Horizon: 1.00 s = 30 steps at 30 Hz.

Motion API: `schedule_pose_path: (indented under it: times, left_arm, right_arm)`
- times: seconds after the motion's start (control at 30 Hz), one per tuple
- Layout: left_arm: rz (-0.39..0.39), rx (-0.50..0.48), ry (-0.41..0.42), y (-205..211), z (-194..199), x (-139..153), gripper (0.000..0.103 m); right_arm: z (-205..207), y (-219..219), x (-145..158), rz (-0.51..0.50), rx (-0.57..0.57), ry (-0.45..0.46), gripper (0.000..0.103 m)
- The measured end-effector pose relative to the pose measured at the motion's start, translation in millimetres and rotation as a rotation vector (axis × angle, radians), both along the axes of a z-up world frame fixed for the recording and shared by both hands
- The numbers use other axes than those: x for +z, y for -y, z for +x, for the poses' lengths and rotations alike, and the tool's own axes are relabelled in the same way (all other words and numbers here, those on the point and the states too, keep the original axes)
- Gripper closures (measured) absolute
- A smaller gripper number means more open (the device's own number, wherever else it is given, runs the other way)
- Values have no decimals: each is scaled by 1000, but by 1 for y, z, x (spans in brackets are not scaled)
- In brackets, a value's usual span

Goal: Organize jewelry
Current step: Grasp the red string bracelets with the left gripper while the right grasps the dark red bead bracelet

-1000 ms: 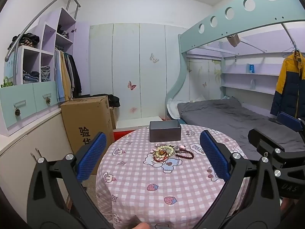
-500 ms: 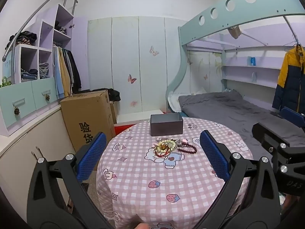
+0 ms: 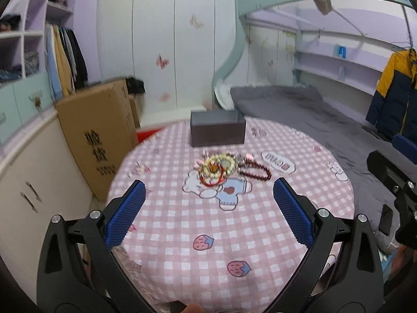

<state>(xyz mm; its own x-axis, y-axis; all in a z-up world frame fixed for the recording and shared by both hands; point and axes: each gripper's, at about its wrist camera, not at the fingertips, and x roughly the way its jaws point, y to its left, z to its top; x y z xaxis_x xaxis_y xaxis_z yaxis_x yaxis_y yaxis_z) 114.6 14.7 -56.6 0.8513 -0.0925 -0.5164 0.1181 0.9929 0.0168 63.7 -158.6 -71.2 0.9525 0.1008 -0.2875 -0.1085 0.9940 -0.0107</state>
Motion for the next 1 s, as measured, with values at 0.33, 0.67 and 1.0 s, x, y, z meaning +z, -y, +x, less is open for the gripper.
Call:
schedule_pose_path:
  times: [0.33,0.67,1.0]
  left_arm:
    - [-43,64,-219,-34,98,-42,7]
    - [-104,61,-436,-44,179,-81,7]
    - [34,55,-549,-28,204,-106,6]
  right_arm:
    - [72,17,-26,6,25,-176,8]
    - [152,12,-55,0,113,-371,8]
    - [190,1,-72,-38,195,-470,8]
